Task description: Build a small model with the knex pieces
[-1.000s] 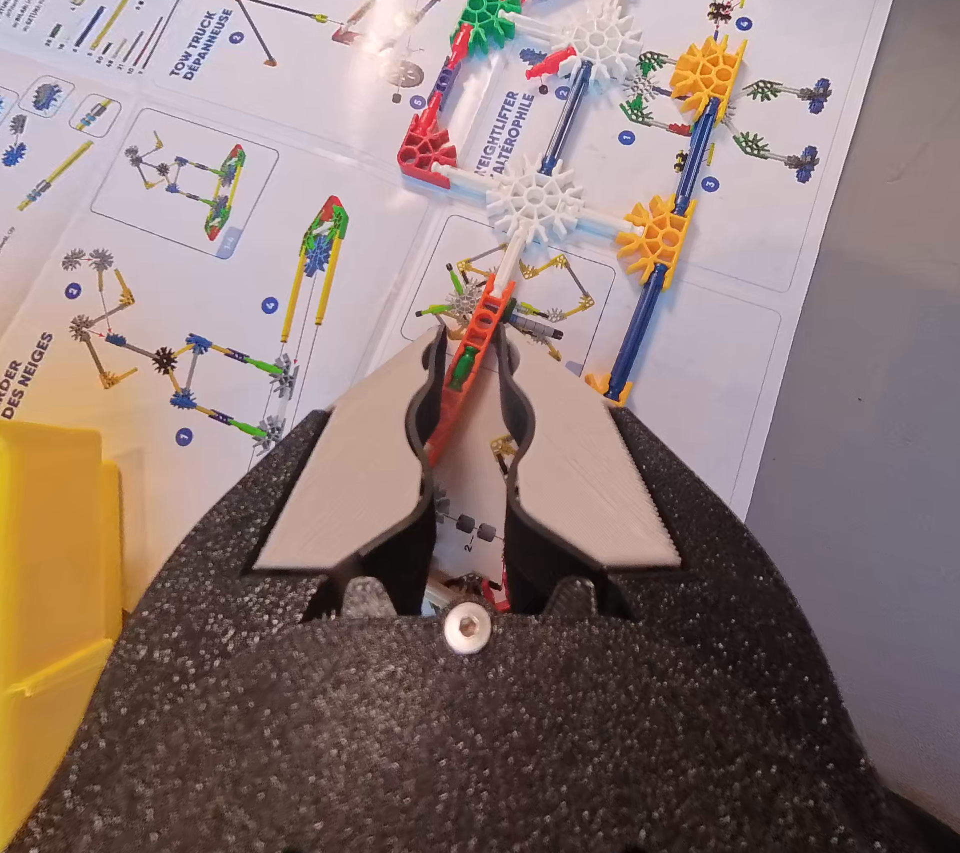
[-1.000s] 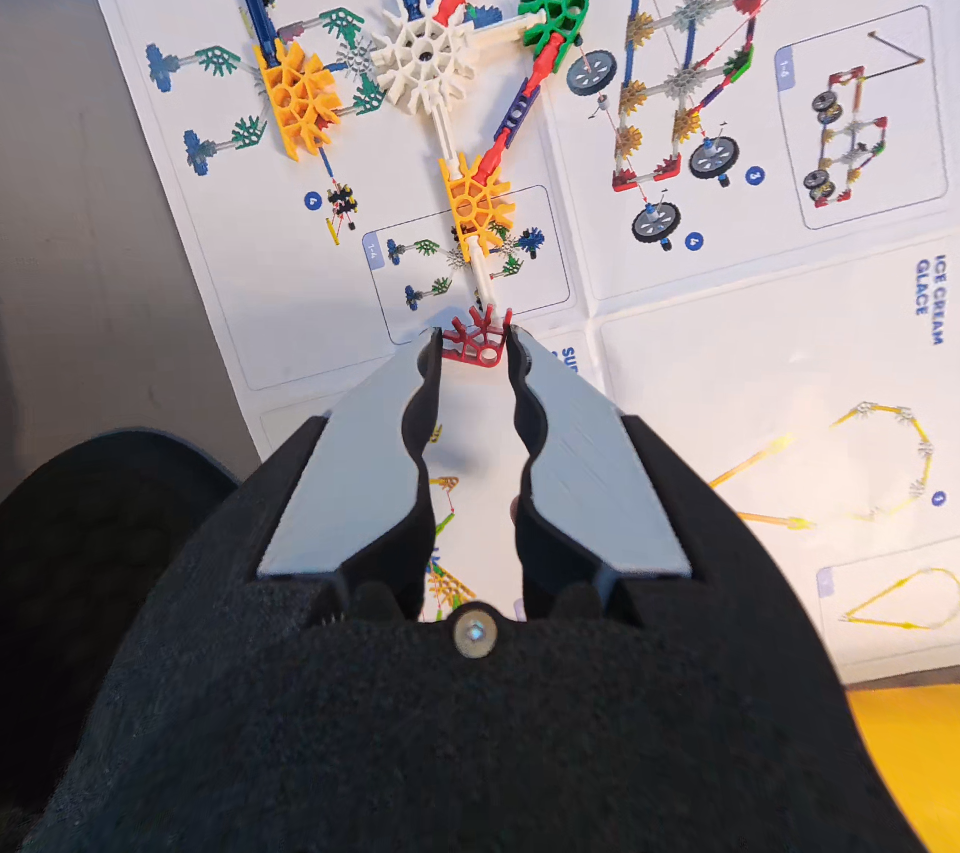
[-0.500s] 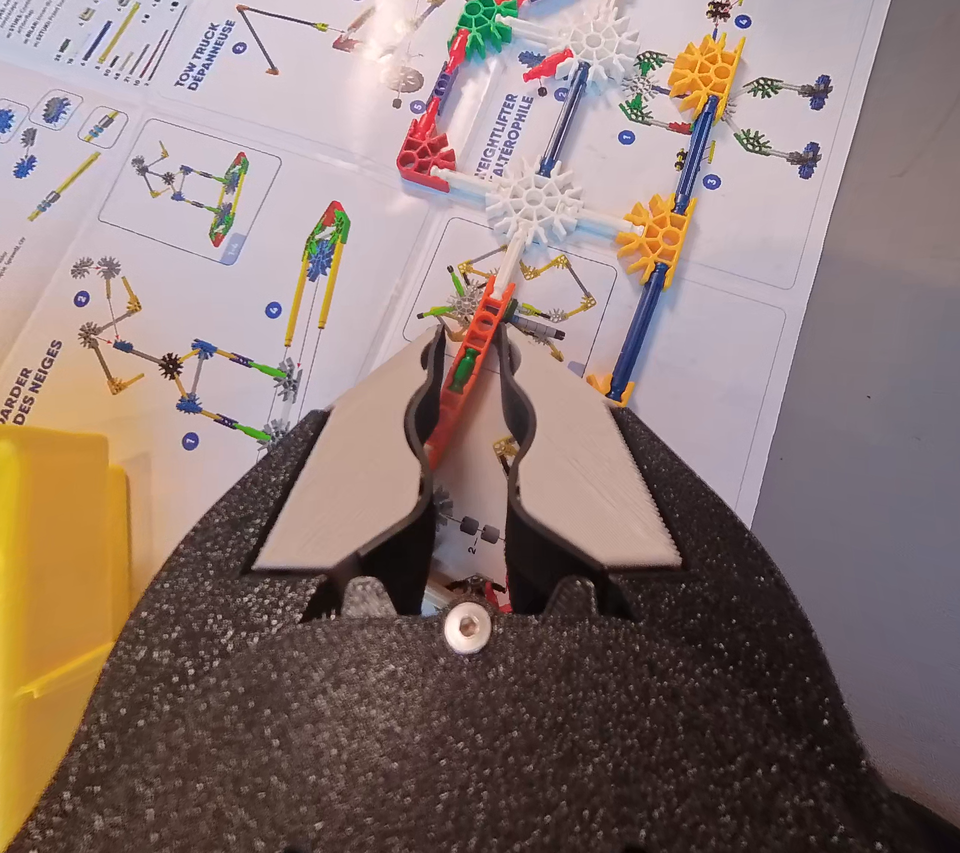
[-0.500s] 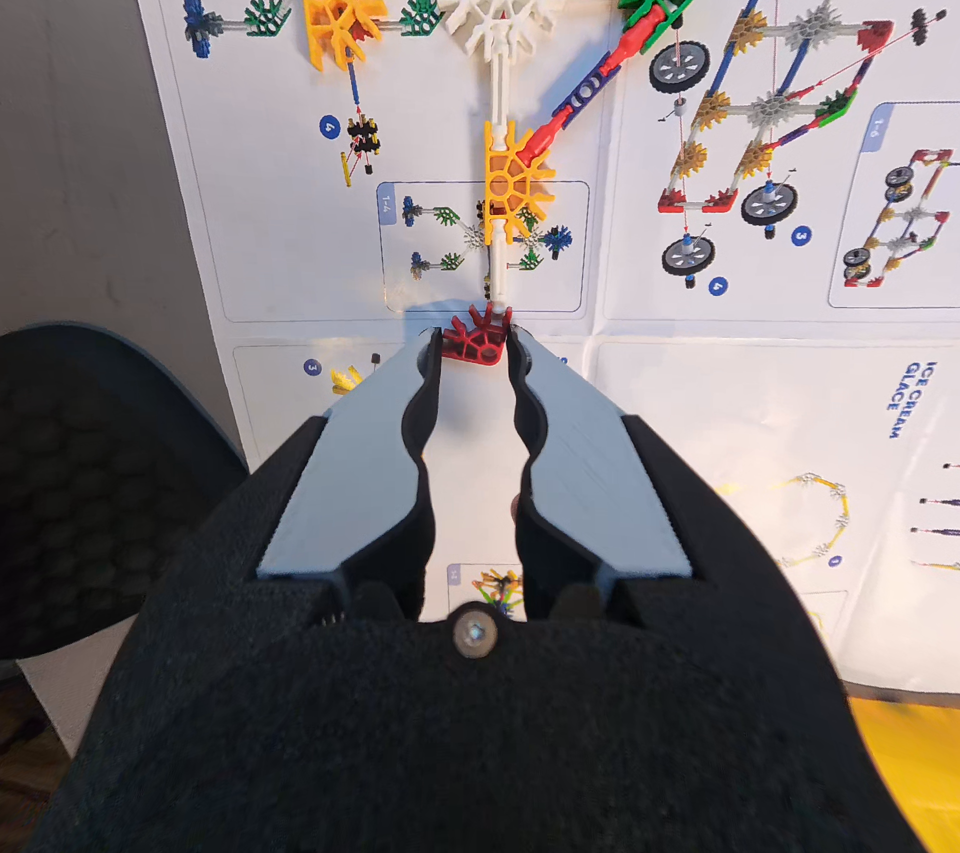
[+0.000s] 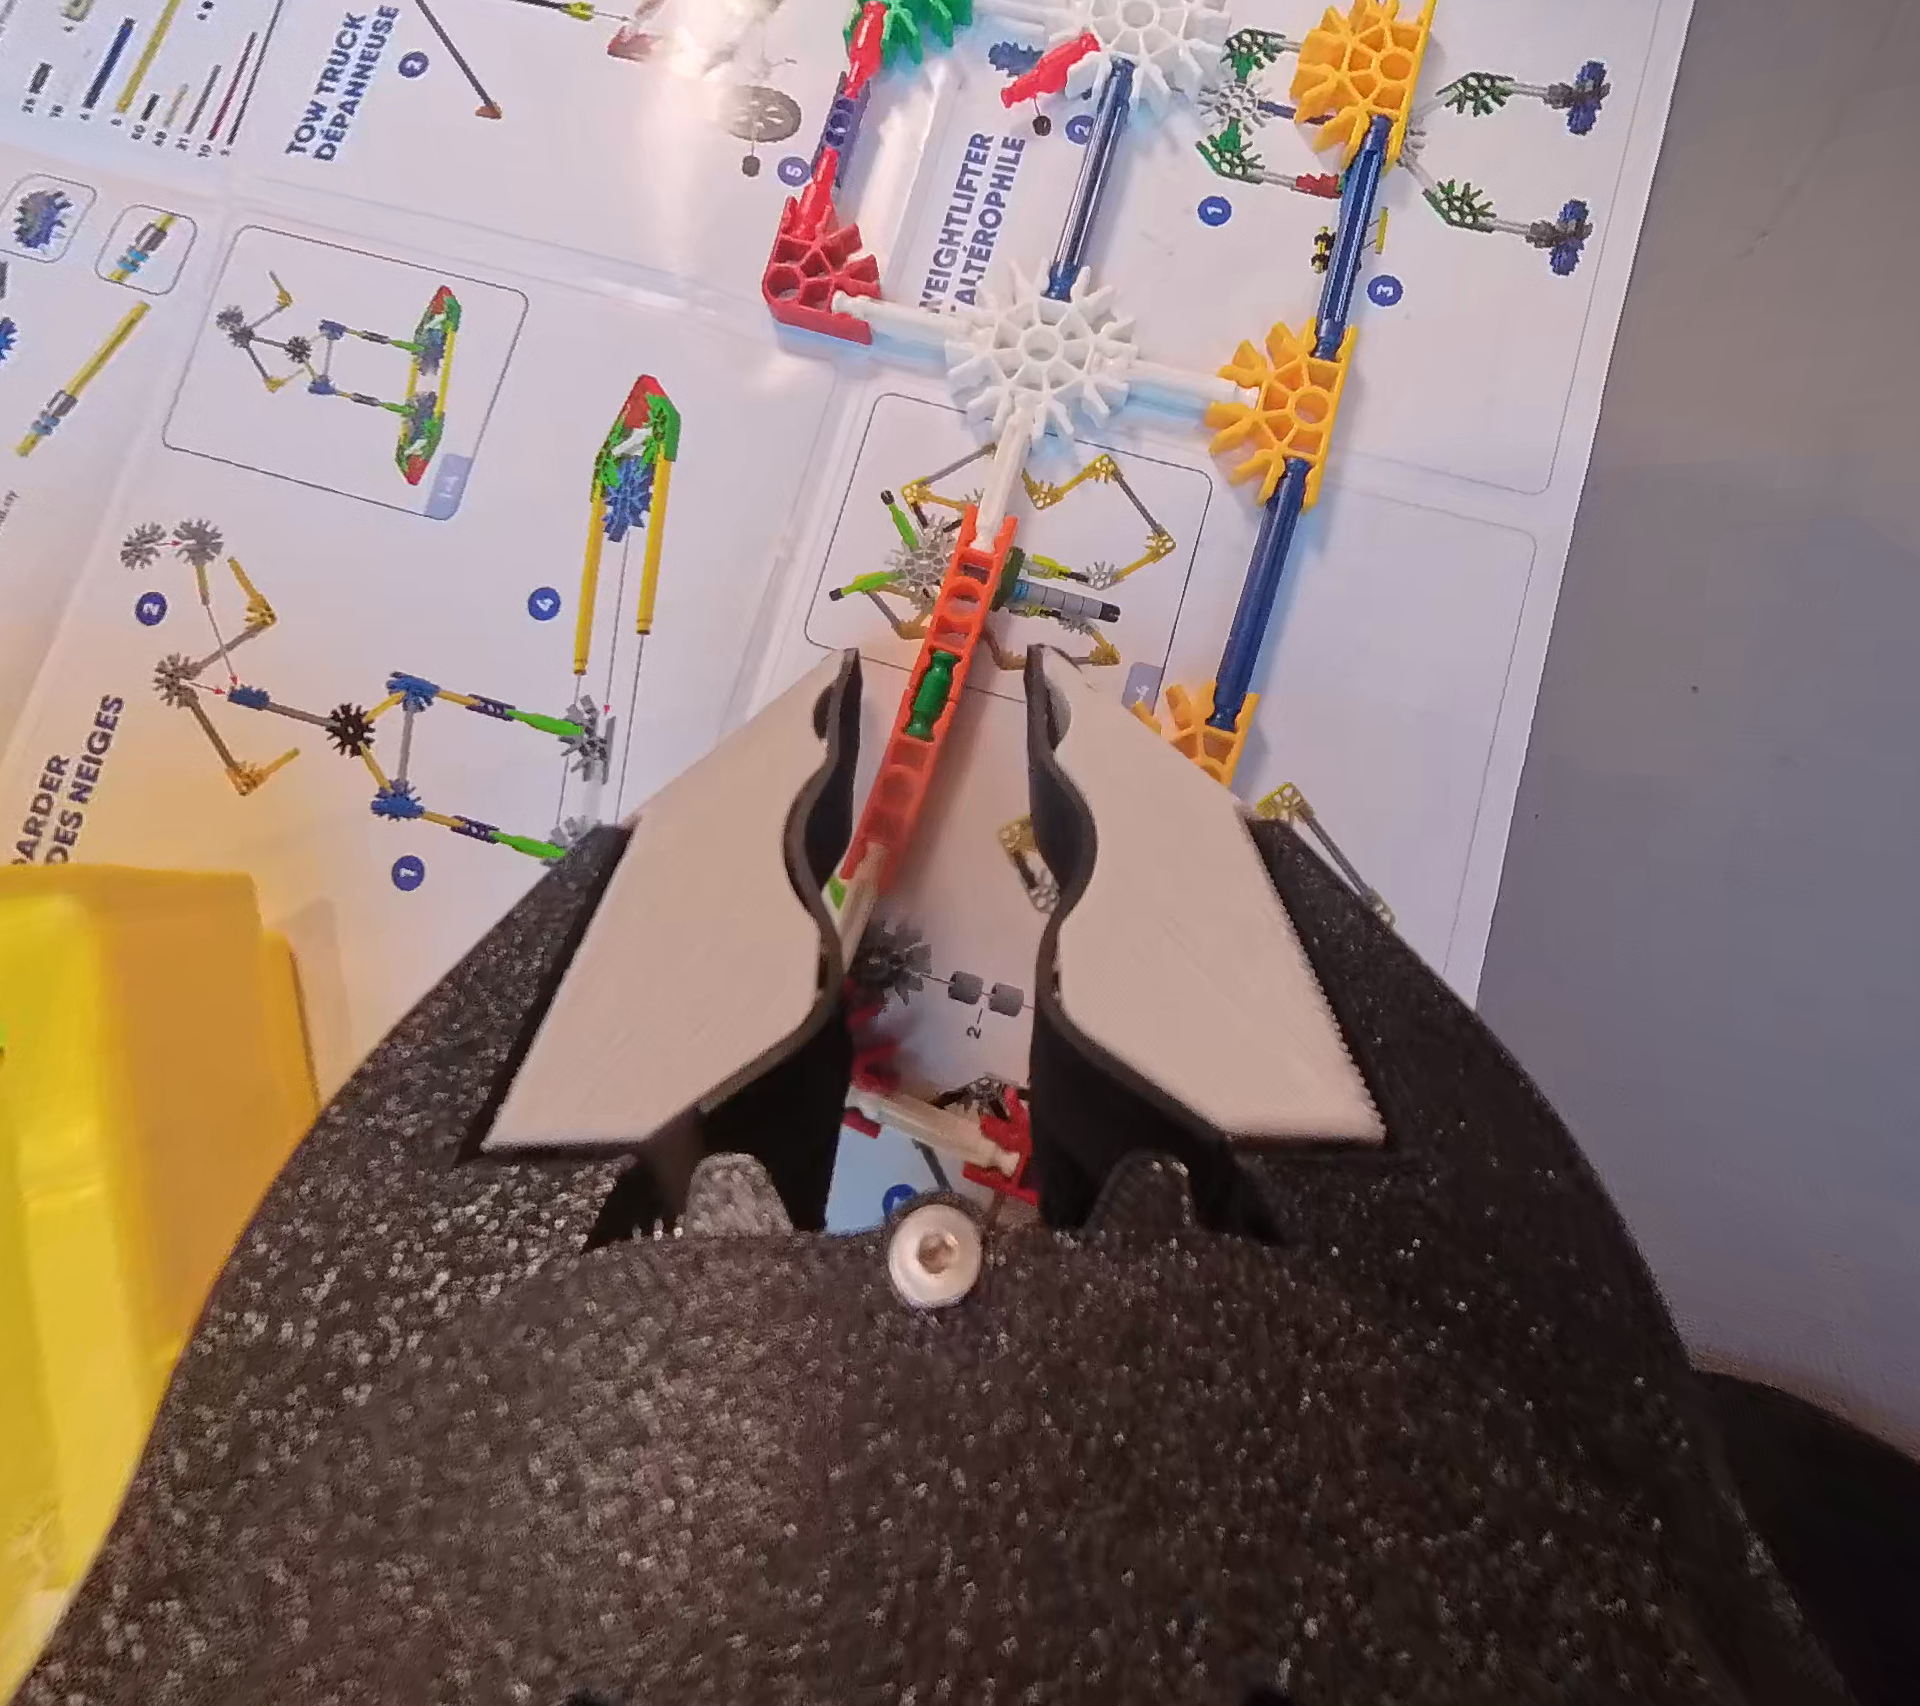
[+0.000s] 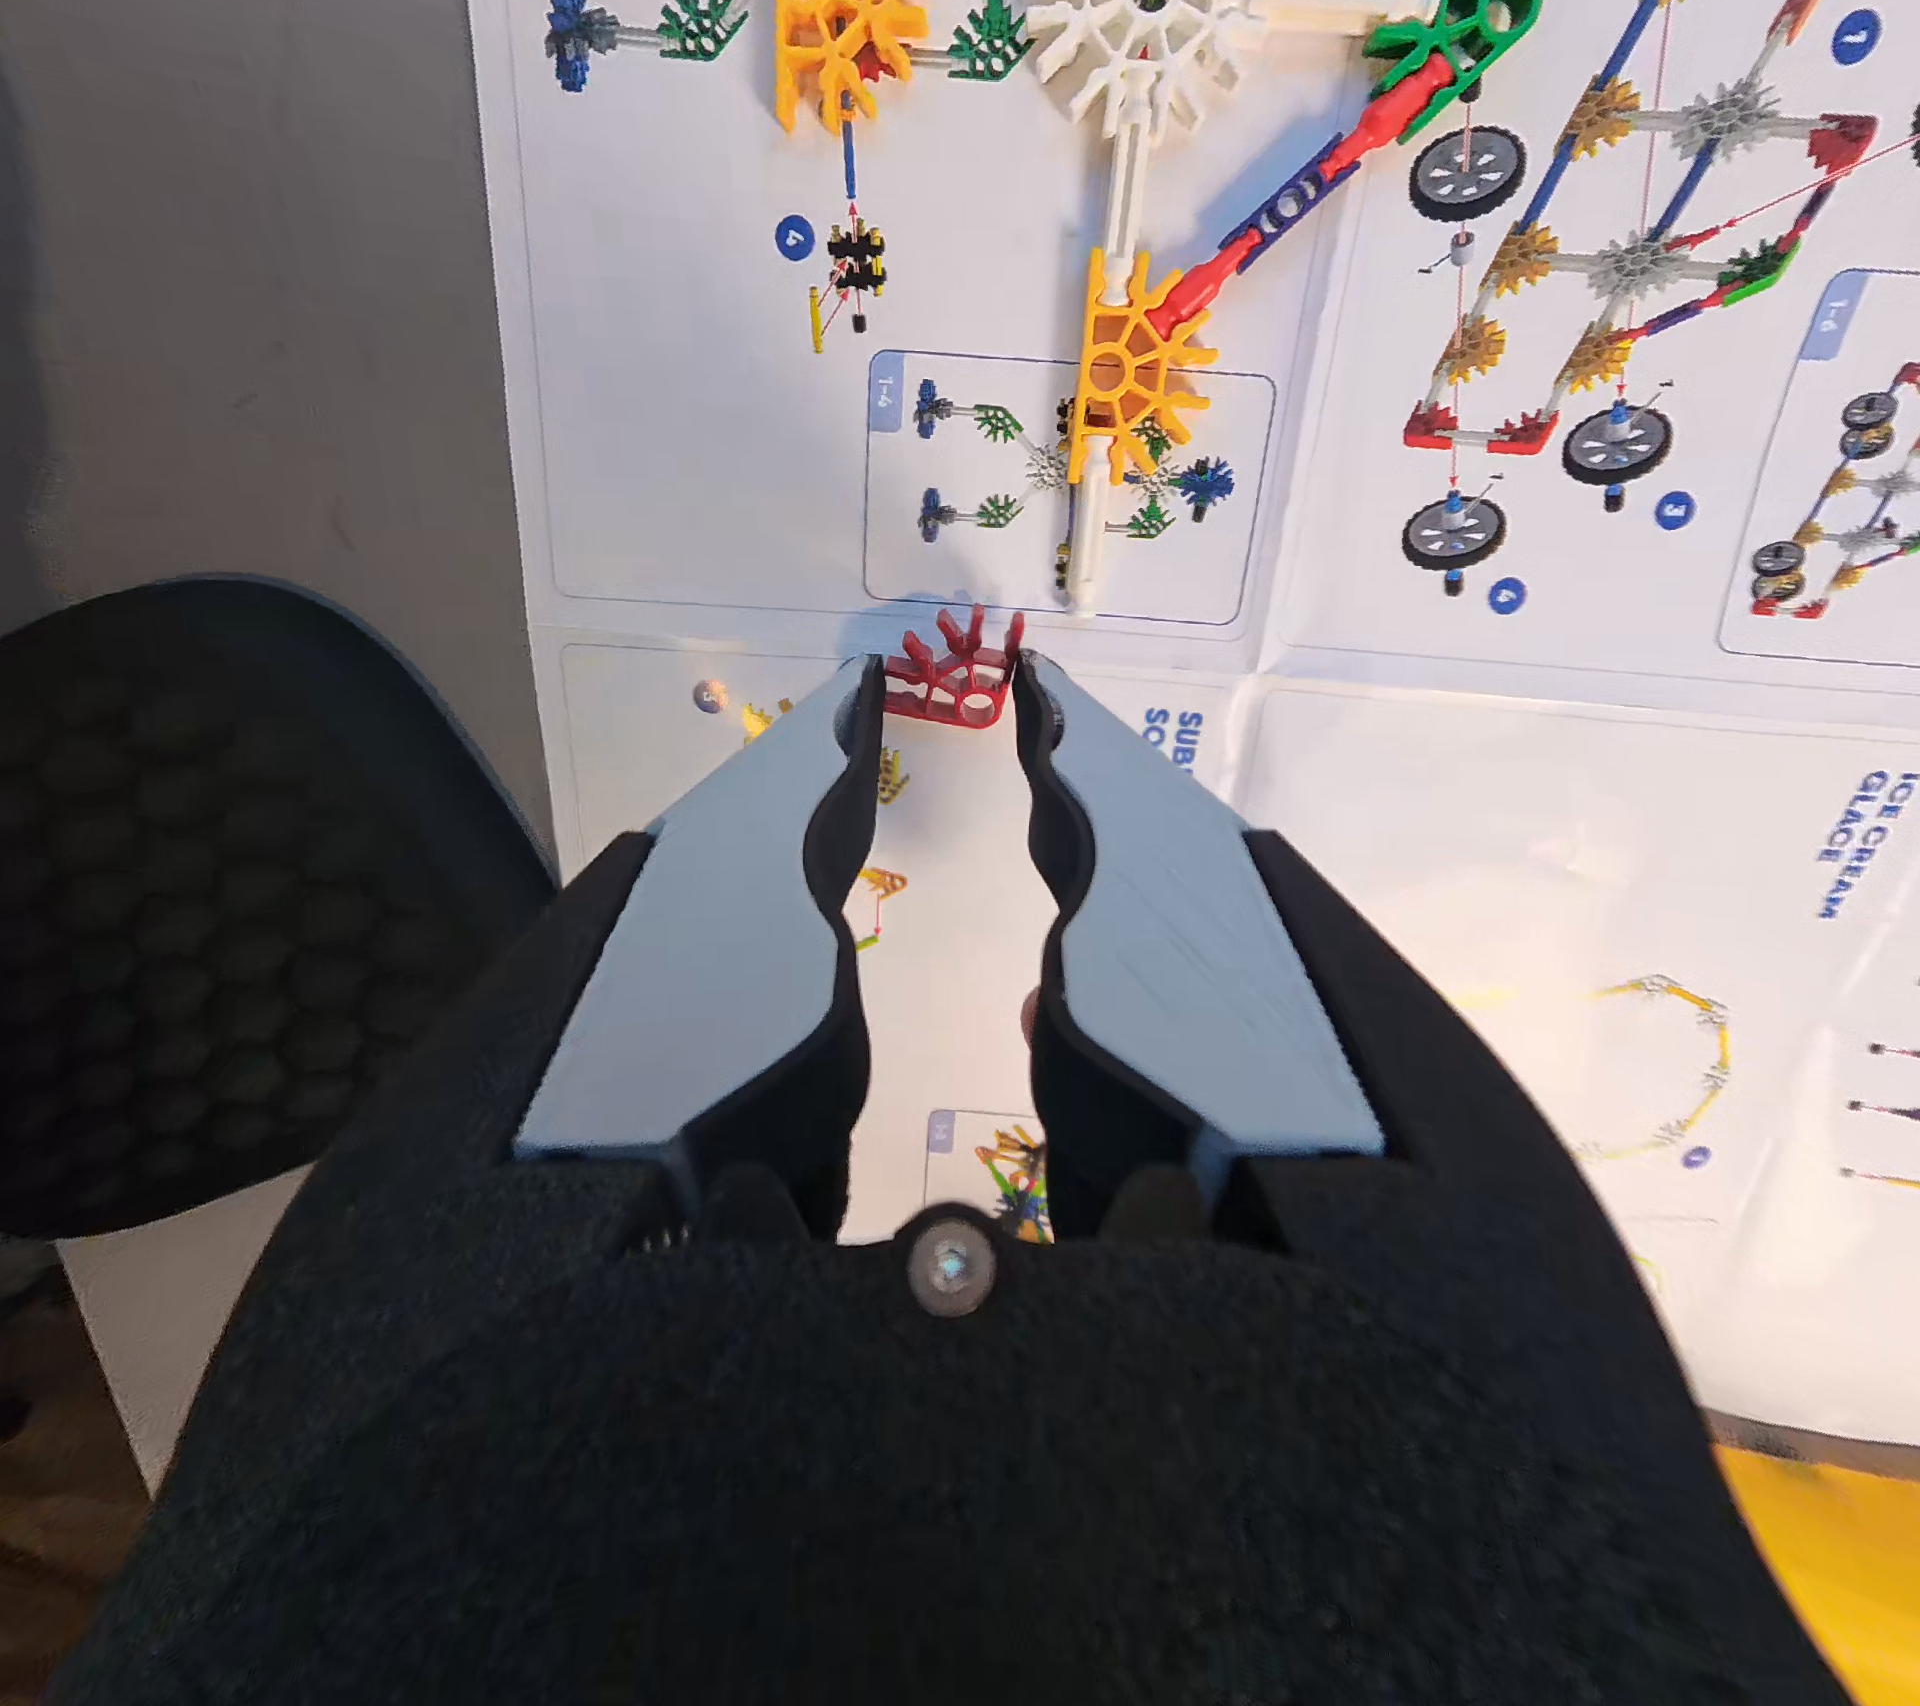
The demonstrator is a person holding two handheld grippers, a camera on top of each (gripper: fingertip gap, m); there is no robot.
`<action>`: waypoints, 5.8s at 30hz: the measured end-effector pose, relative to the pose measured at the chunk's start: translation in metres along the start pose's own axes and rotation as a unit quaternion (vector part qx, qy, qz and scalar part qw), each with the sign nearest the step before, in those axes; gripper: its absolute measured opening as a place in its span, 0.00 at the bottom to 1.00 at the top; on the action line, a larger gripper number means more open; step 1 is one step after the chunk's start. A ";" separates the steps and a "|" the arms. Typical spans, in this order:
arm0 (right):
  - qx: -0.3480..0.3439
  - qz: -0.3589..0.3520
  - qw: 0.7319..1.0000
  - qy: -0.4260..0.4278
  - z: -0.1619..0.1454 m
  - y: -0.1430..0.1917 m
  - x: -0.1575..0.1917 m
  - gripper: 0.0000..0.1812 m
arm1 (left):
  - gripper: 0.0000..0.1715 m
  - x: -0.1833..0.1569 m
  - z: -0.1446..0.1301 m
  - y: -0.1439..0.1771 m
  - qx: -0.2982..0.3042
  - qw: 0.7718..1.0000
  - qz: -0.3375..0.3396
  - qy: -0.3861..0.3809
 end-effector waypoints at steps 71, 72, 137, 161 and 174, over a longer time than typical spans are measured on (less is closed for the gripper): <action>-0.161 -0.021 0.983 -0.080 -0.007 -0.011 0.006 0.11 | 0.04 -0.009 0.010 -0.004 -0.039 0.994 -0.081 -0.069; -0.162 -0.020 0.983 -0.083 -0.008 -0.011 0.006 0.11 | 0.04 -0.008 0.010 -0.004 -0.037 0.994 -0.082 -0.069; -0.147 -0.006 0.979 -0.142 0.016 -0.011 -0.007 0.02 | 0.05 0.006 0.003 -0.007 -0.025 0.993 -0.061 -0.097; -0.122 -0.076 0.986 -0.090 -0.005 0.008 -0.017 0.14 | 0.11 0.002 0.001 -0.005 -0.036 0.995 -0.024 -0.091; -0.169 -0.087 0.944 -0.271 -0.018 -0.014 0.008 0.21 | 0.12 0.004 -0.002 0.002 -0.056 0.995 0.000 -0.085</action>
Point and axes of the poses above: each gripper's, where its closed fingertips meet, y back along the fingers, z out of its top, x = y × z across the jaws, the point moved 8 cm from there along y, back along the fingers, and after that the axes turned 13 degrees about -y, right-handed, at the moved point
